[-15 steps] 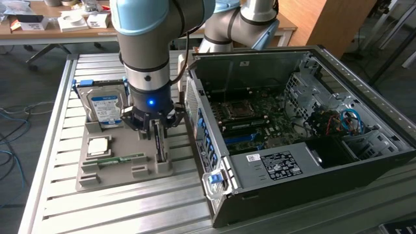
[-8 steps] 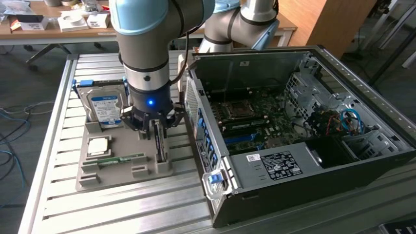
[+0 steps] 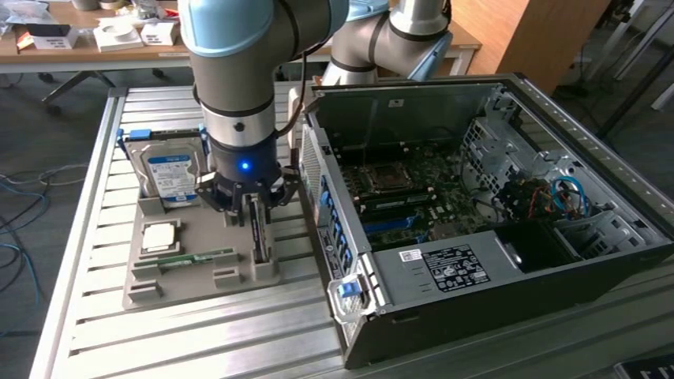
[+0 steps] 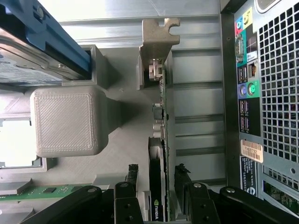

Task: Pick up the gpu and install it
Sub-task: 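Pick up the gpu and move the gpu toward the slot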

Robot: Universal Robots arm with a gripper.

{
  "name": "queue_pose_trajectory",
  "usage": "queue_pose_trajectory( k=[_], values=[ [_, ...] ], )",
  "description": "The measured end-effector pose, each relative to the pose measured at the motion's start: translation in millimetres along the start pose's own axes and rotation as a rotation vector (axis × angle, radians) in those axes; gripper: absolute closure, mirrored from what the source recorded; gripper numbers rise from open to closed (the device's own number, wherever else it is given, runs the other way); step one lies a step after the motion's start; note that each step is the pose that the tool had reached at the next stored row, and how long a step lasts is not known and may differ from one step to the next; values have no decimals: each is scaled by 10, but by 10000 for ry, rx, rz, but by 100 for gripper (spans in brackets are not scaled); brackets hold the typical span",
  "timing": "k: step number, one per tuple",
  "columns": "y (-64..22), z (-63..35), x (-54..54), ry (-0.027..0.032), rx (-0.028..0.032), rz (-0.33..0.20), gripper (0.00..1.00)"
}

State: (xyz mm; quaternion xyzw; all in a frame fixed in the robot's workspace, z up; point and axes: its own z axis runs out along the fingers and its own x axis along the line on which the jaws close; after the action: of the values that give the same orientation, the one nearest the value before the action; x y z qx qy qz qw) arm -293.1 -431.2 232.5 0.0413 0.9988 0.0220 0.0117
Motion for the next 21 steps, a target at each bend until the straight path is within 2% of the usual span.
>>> queue_pose_trajectory(
  k=[10,12,13,21],
  values=[
    [0,0,0,0,0,0,56],
    [0,0,0,0,0,0,57],
    [0,0,0,0,-1,0,64],
    [0,0,0,0,0,0,64]
  ],
)
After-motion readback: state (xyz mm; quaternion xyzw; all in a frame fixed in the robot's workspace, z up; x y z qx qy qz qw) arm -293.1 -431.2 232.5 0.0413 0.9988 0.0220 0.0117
